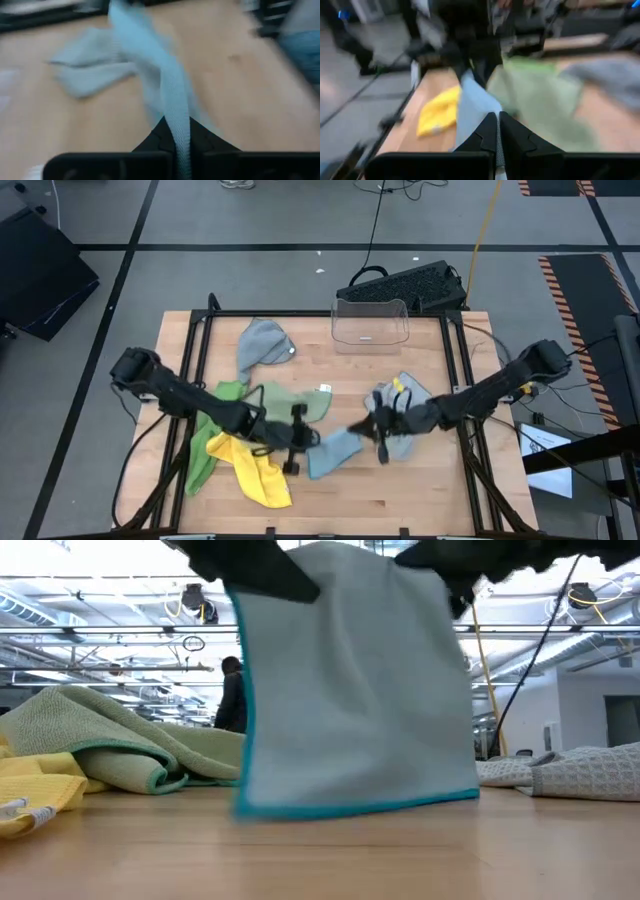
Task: Fold microfiber towels
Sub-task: Fold the blue towel
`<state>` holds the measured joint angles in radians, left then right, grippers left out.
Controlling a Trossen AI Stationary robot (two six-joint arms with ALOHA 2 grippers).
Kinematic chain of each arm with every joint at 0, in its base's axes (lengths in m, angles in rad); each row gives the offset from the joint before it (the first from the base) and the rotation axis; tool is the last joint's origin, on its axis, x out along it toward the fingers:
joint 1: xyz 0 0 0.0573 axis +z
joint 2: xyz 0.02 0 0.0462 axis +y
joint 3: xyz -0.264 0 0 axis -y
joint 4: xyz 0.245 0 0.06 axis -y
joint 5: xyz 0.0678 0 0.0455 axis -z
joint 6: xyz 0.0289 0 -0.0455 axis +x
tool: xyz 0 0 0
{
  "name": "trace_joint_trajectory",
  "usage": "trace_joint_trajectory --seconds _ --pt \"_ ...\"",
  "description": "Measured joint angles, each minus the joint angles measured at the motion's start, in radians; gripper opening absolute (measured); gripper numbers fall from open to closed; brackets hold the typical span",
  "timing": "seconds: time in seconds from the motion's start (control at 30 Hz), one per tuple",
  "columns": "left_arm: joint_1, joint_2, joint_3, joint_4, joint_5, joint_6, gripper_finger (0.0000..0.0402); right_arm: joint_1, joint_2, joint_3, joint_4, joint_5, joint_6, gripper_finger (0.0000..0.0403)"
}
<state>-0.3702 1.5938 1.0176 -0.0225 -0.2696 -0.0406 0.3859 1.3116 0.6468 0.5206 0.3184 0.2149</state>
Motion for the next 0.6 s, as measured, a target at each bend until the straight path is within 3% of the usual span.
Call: trace_joint_trajectory --seconds 0.2,0.33,0.47,0.6 --pt "0.144 -0.089 0.0 -0.03 -0.133 0.13 0.0016 -0.192 -0.145 0.001 -0.094 -0.019 -0.121 0.0004" --pt "0.273 -0.099 0.0 -0.039 -0.143 0.21 0.0009 -0.372 -0.179 0.001 -0.103 -0.153 -0.151 0.0004" --pt "0.358 -0.102 0.0 -0.033 0.0 0.159 0.0009 -0.476 -0.184 0.001 -0.124 -0.296 -0.12 0.0004" --pt "0.324 -0.078 0.0 -0.085 0.157 0.112 0.0009 -0.429 -0.173 -0.004 -0.241 -0.361 -0.094 0.0004"
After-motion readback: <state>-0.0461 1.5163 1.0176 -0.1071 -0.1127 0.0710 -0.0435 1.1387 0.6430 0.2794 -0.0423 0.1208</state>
